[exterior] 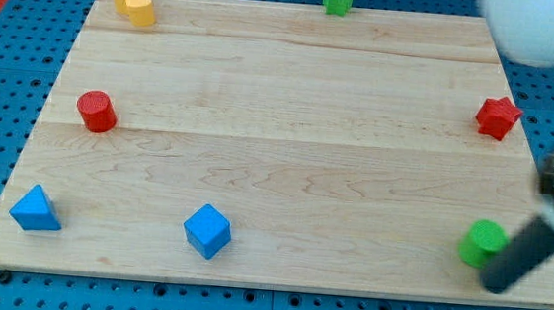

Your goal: Move green circle into green star

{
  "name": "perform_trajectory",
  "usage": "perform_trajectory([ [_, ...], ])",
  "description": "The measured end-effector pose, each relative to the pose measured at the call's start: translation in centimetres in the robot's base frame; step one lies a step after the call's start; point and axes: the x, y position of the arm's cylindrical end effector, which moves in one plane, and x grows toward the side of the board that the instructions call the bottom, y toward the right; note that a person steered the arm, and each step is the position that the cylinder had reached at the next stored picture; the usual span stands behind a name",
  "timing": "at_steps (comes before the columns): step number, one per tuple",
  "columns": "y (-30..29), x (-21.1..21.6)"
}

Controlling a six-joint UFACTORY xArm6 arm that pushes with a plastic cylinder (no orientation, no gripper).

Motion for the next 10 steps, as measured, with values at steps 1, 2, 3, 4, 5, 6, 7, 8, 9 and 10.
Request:
perform_trajectory([
  [1, -4.1, -2.3],
  [2, -1.2, -0.2],
  [3, 3.3, 1.5],
  [4, 0.8, -2.4],
  [5, -7.1, -3.7],
  [6, -3.9, -2.2],
  [7, -0.2, -4.1],
  [8, 0.1, -8.7],
  [9, -3.2, -13.1],
  [10, -4.0, -17.5],
])
